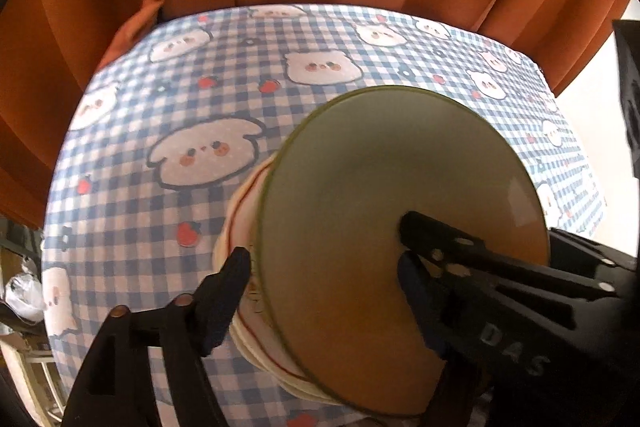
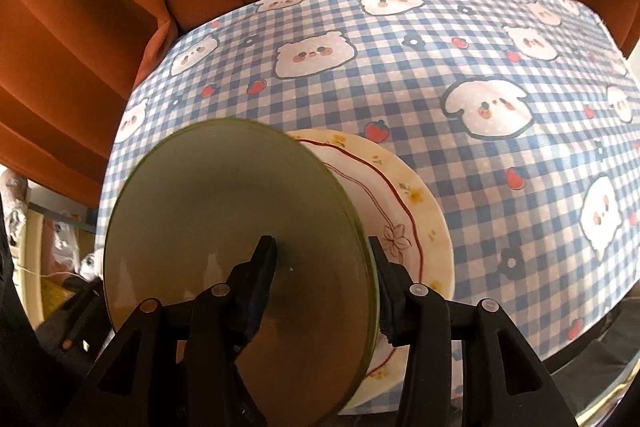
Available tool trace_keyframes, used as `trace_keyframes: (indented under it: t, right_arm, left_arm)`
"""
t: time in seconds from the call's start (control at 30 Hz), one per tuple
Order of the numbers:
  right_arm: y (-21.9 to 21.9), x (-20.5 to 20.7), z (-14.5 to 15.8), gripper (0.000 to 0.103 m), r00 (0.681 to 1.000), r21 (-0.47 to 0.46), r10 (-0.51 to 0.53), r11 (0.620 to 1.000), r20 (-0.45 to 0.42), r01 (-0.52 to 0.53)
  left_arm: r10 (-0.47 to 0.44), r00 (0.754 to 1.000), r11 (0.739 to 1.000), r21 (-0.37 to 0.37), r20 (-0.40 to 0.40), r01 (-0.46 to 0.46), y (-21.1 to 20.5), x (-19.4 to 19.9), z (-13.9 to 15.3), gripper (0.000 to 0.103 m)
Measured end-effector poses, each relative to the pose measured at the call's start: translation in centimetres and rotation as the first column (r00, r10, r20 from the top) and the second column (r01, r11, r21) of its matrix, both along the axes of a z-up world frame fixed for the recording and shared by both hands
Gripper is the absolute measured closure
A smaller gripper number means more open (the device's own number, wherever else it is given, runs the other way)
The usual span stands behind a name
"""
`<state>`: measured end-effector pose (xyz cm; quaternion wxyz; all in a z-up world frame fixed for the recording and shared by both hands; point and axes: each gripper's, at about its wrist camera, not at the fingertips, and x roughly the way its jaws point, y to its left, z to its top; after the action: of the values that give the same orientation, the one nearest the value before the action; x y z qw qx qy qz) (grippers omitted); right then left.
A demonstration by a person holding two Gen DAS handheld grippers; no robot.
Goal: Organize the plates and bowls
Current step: 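Lower the bowl stack onto the plate stack and open both tools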
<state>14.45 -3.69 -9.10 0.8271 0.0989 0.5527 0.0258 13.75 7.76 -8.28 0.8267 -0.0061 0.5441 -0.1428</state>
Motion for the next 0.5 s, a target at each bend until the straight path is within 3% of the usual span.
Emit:
trace_keyframes:
  t: [0.17,0.33,0.5]
  right_arm:
    - [-0.5,-1.0,0.8,0.03,0.999,-0.019,-0.015,1.0,0.032,0.016]
    - [-0.6,-1.7,2.5,0.03,0.993,-0.003,0.045,0.999,0.106,-0.045]
    - [-1.5,-3.3,5.3,0.03,0.963,-0.001,0.104,0.994,0.248,-0.107]
  left_arm:
    - [0.055,0.997,0.998,0.036,0.058,-0.057,0.7,-0.9,0.9,0.019]
    - [0.125,0.983,0.989,0.055,0.135,-0.134,1.1,-1.9,2.7,0.015]
    - [0.175,0.945,0.977,0.07,0.275,-0.201,0.3,-4.2,5.8,0.013]
